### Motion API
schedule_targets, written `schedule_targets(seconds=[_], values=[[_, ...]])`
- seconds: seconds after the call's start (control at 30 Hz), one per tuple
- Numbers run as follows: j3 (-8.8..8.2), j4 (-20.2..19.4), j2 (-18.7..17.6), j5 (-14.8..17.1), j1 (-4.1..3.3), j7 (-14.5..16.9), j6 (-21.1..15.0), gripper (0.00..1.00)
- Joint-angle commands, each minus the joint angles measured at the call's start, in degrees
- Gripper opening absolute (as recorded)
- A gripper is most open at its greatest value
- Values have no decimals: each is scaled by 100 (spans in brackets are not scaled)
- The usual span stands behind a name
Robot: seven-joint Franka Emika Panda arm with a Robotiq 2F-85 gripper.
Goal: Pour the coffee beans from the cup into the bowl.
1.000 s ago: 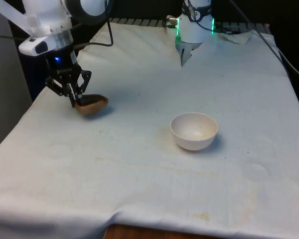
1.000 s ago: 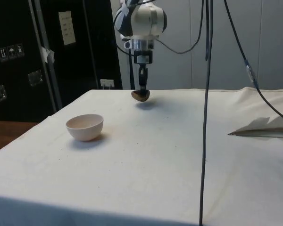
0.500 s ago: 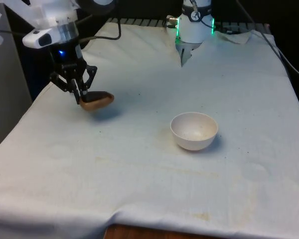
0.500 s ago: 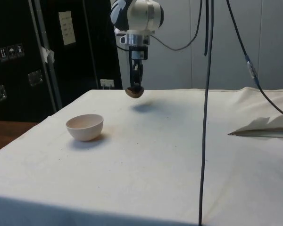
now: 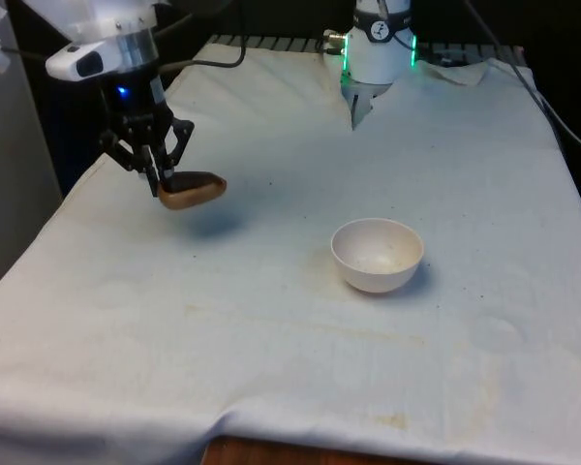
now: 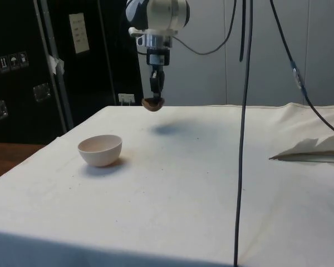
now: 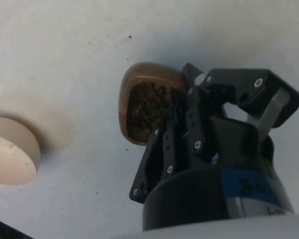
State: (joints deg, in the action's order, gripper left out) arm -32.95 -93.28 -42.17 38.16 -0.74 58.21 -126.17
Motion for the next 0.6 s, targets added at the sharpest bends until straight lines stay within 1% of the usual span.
schedule_targets(seconds=[0.0, 0.17, 0.2, 0.23, 0.43, 0.47, 0.5, 0.53, 0.57], values=[[-57, -46, 34, -63, -80, -74, -63, 0], [-57, -40, 138, -235, -126, -275, -80, 0], [0, 6, 109, -178, -46, -206, -11, 0], [-57, -40, 155, -264, -132, -309, -86, 0], [-57, -40, 275, -470, -189, -533, -109, 0], [-57, -40, 292, -504, -189, -561, -109, 0], [0, 6, 264, -458, -120, -510, -40, 0], [-57, -46, 309, -539, -201, -596, -115, 0], [-57, -46, 338, -596, -218, -653, -120, 0]])
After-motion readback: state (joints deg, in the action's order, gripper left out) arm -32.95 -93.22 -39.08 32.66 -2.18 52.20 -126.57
